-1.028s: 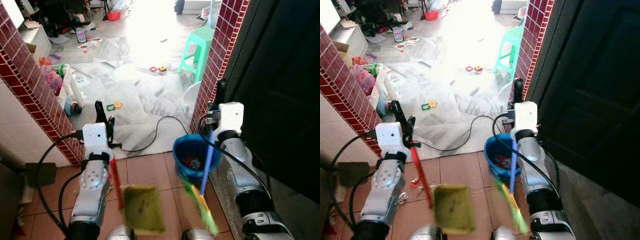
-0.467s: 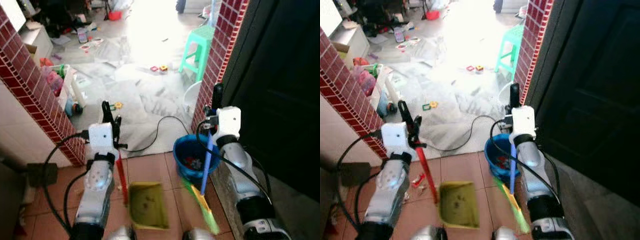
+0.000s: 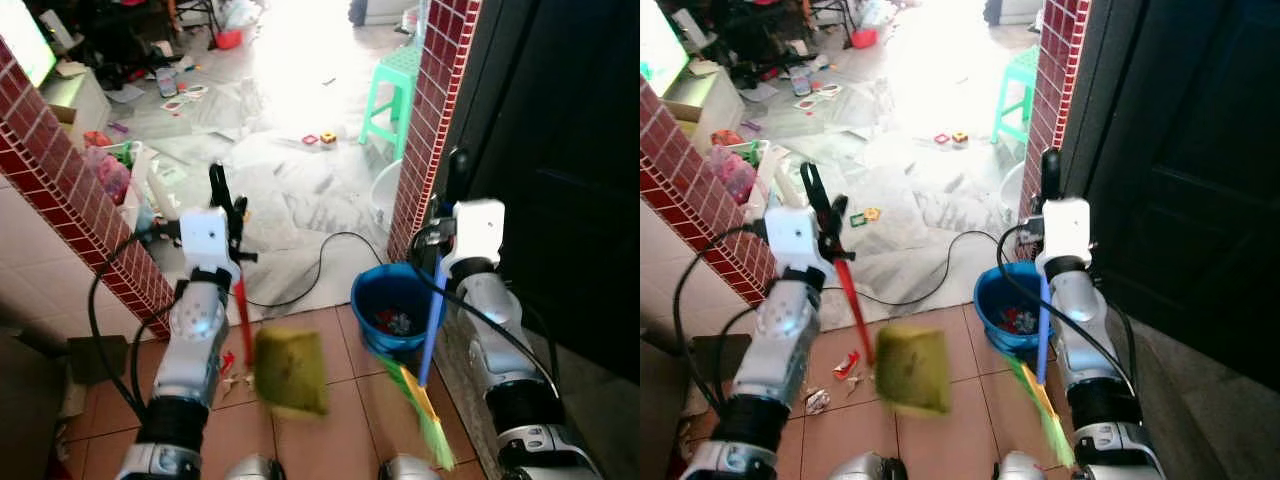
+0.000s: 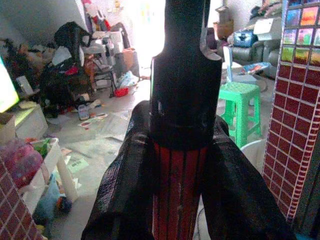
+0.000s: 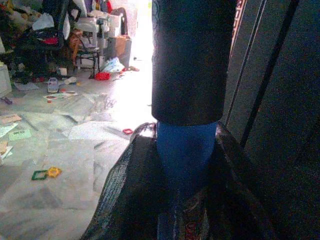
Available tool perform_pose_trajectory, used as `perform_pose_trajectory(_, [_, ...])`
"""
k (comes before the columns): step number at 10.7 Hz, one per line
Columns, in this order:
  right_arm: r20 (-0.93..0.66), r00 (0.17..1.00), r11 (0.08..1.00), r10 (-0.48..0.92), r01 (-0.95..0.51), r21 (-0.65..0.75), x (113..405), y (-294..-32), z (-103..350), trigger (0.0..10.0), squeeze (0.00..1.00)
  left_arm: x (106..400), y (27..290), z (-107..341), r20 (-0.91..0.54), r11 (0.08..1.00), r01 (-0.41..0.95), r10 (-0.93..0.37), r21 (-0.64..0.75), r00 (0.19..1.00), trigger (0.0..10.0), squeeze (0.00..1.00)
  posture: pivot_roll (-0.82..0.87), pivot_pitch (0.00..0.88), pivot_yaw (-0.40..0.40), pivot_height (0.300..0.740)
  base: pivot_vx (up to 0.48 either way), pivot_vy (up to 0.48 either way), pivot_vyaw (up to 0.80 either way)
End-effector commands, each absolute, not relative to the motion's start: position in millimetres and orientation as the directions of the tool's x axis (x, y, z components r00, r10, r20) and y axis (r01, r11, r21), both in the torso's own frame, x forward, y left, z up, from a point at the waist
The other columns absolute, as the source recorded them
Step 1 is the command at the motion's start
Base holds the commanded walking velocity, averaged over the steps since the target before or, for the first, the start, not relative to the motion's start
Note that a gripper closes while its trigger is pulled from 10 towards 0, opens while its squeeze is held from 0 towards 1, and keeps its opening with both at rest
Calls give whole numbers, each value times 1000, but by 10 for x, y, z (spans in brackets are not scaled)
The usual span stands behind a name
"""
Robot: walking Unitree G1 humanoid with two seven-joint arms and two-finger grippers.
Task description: Sweep floor
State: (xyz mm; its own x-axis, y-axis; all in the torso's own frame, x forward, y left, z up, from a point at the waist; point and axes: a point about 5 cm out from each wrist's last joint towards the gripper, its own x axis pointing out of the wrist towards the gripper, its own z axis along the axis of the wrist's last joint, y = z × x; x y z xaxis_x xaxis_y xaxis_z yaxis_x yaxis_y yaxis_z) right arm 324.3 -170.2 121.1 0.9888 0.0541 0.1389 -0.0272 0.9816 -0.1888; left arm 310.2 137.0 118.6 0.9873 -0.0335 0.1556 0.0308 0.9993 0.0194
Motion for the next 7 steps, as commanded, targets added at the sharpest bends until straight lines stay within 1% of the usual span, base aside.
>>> perform_pose_trajectory(1, [183, 980, 985, 72, -41, -170, 3292, -1627, 1310, 10000, 0, 3109, 1441, 1206, 169, 1000, -5, 5, 0, 986, 10000, 0, -168, 0, 105, 740, 0, 0, 0])
perform_pose_trajectory(2, [216, 971, 981, 104, -65, -181, 3285, -1517, 1376, 10000, 0, 3037, 1484, 1110, 147, 1000, 1, -2, 5, 989, 10000, 0, -146, 0, 85, 740, 0, 0, 0])
perform_pose_trajectory(3, [216, 968, 981, 129, -93, -168, 3271, -1478, 1386, 10000, 0, 2995, 1504, 1050, 125, 1000, -10, 11, -7, 992, 10000, 0, -138, 0, 73, 740, 0, 0, 0])
perform_pose_trajectory(4, [220, 962, 976, 163, -125, -176, 3288, -1444, 1436, 10000, 0, 2914, 1478, 1024, 113, 999, 14, -9, -48, 994, 10000, 0, -102, 0, 35, 740, 0, 0, 0])
perform_pose_trajectory(5, [216, 960, 977, 177, -145, -155, 3312, -1415, 1450, 10000, 0, 2861, 1452, 1018, 108, 998, 27, -20, -61, 994, 10000, 0, -70, 0, 4, 740, 0, 0, 0])
perform_pose_trajectory(6, [205, 956, 972, 210, -183, -145, 3341, -1333, 1454, 10000, 0, 2808, 1487, 1028, 117, 999, -3, 8, -46, 993, 10000, 0, -31, 0, -35, 740, 0, 0, 0])
perform_pose_trajectory(7, [194, 949, 964, 248, -222, -146, 3350, -1236, 1444, 10000, 0, 2766, 1530, 1011, 110, 998, -25, 31, -54, 994, 10000, 0, -20, 0, -49, 740, 0, 0, 0])
